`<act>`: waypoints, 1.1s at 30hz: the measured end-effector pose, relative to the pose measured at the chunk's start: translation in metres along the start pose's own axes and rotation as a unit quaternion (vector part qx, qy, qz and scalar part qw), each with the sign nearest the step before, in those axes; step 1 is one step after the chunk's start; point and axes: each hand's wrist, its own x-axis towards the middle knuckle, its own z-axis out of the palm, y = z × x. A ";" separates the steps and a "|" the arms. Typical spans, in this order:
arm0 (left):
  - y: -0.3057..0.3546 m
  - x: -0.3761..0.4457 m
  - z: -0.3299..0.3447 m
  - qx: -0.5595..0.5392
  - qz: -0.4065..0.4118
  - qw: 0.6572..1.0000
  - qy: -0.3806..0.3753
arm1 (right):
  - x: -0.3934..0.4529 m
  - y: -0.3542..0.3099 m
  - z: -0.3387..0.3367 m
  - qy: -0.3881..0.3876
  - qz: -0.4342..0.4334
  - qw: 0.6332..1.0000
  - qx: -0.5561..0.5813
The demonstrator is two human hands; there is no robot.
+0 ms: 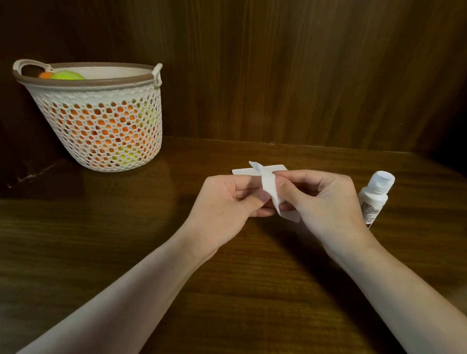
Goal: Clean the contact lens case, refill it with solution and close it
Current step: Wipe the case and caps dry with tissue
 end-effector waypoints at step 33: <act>0.004 0.004 -0.015 -0.264 -0.091 0.960 -0.034 | 0.003 -0.006 -0.009 -0.096 0.191 0.943 0.255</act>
